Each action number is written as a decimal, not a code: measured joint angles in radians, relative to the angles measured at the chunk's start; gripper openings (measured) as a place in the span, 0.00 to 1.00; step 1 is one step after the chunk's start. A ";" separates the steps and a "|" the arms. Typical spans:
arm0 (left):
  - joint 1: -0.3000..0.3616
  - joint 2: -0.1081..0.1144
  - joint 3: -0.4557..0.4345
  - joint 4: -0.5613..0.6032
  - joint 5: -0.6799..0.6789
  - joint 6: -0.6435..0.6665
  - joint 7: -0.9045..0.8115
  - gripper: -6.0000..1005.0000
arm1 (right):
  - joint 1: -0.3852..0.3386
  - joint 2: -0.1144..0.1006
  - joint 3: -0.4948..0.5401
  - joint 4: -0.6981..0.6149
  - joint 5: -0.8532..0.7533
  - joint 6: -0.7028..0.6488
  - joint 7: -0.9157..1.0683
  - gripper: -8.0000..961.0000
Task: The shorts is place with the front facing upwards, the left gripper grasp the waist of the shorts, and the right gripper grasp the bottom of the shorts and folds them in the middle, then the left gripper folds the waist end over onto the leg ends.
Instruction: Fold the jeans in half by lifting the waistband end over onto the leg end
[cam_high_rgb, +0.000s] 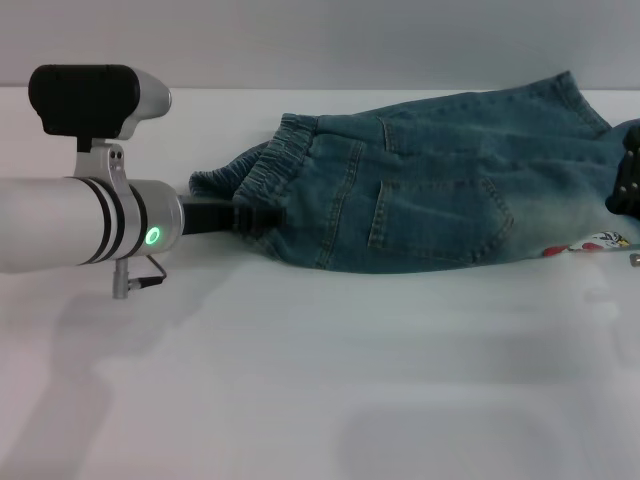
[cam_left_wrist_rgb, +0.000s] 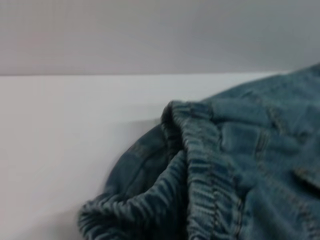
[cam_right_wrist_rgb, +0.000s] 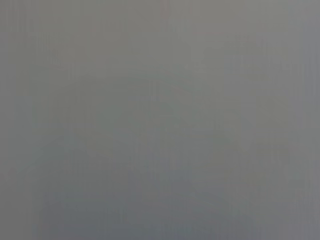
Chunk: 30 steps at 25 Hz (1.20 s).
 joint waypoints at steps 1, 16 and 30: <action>0.002 0.000 0.001 0.000 -0.016 0.009 0.003 0.84 | 0.000 0.000 0.000 0.000 0.000 0.000 0.000 0.01; 0.050 0.002 0.012 0.008 -0.158 0.118 0.104 0.50 | -0.003 -0.001 0.010 0.008 0.000 0.000 -0.003 0.01; 0.087 0.003 0.008 -0.092 -0.159 0.104 0.104 0.06 | 0.006 -0.003 0.010 0.000 0.002 0.008 -0.005 0.01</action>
